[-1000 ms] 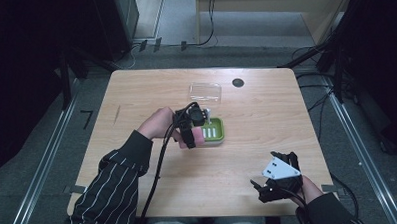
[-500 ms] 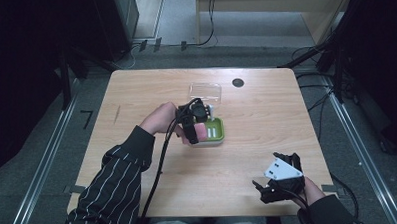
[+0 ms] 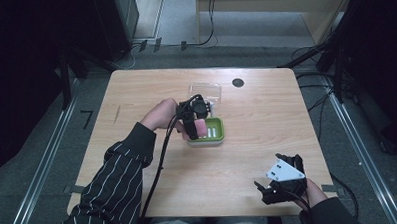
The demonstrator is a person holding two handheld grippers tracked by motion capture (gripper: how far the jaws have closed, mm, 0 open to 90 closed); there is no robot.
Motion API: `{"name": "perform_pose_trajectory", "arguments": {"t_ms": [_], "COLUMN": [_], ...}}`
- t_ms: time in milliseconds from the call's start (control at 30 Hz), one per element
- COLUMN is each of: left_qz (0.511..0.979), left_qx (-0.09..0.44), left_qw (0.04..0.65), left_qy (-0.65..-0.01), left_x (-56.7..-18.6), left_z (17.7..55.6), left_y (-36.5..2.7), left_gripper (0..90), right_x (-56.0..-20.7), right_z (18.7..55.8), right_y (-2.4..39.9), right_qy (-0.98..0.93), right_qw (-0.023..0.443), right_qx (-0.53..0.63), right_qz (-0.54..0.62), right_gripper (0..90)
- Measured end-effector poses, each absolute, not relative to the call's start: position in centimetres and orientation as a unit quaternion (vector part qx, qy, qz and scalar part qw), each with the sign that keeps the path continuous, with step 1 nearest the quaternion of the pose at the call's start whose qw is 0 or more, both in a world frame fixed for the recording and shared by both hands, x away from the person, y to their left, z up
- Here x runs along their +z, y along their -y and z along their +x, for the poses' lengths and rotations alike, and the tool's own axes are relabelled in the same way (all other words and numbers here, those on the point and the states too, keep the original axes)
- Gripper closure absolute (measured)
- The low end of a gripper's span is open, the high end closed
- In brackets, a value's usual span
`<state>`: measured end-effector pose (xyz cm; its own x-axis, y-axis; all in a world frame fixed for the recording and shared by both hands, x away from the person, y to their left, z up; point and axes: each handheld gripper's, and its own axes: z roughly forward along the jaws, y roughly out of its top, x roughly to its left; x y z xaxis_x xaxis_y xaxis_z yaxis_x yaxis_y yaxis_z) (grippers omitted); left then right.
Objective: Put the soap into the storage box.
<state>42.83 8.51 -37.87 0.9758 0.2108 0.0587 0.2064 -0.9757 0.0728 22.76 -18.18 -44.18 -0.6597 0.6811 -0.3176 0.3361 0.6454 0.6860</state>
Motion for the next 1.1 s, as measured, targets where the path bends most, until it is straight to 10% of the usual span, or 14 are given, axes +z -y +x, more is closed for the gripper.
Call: {"name": "perform_pose_trajectory", "arguments": {"t_ms": [1100], "left_qz": [0.996], "left_qx": [0.04], "left_qw": [0.022], "left_qy": [-0.076], "left_x": [-39.2], "left_z": [44.3], "left_y": [-6.7], "left_gripper": [38.7], "right_x": [-44.2], "right_z": [22.2], "right_y": [18.7], "right_qy": [-0.855], "right_qw": [0.293], "right_qx": [0.299], "right_qz": [0.305], "right_gripper": [0.0]}}
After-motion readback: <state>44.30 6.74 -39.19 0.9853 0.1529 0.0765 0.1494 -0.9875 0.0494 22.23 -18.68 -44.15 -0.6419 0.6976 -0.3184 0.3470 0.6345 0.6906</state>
